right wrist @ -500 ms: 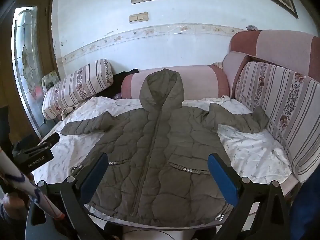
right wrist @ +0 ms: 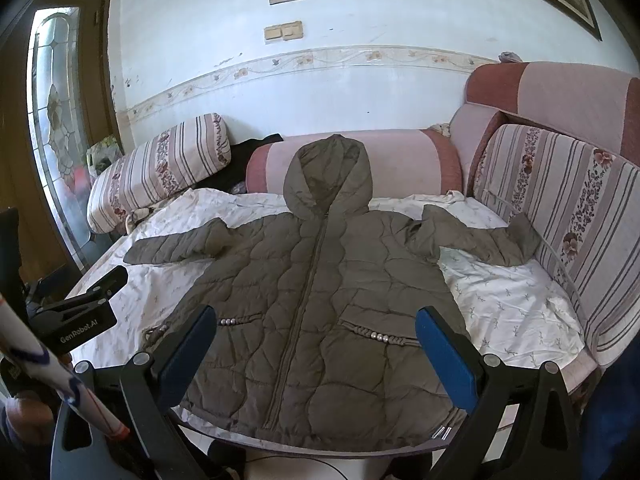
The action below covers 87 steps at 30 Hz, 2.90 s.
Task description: Fold large clothes
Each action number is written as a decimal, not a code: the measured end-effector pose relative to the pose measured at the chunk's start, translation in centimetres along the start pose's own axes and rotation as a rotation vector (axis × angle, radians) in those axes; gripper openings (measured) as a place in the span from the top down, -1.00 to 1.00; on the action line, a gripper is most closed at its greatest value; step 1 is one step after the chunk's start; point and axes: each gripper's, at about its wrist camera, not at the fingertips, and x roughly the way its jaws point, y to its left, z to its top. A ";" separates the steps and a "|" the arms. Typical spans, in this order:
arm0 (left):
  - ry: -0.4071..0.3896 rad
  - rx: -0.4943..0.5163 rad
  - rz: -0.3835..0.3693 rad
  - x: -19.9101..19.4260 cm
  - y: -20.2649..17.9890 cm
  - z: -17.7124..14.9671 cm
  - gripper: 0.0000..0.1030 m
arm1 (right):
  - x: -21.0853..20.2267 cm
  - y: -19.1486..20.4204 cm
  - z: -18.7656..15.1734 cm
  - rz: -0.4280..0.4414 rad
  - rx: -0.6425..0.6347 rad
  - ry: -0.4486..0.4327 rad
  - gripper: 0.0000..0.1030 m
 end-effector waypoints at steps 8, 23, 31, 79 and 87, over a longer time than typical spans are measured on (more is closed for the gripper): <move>-0.011 0.009 -0.005 -0.2 0.9 -1.4 -1.00 | 0.1 -0.1 -0.3 0.007 -0.008 0.006 -0.97; -0.009 0.043 -0.002 0.3 1.2 -2.4 -1.00 | 0.8 0.4 -0.8 0.011 -0.028 0.020 -0.97; -0.025 0.144 0.026 1.2 1.0 -3.2 -1.00 | 1.2 0.3 -1.1 0.013 -0.023 0.033 -0.97; 0.001 0.209 0.020 22.4 -11.8 -1.0 -1.00 | 16.3 -12.4 1.0 -0.246 0.010 0.202 -0.97; 0.101 0.169 -0.014 25.1 -10.3 -1.0 -1.00 | 18.5 -27.6 3.2 -0.232 0.388 0.173 -0.87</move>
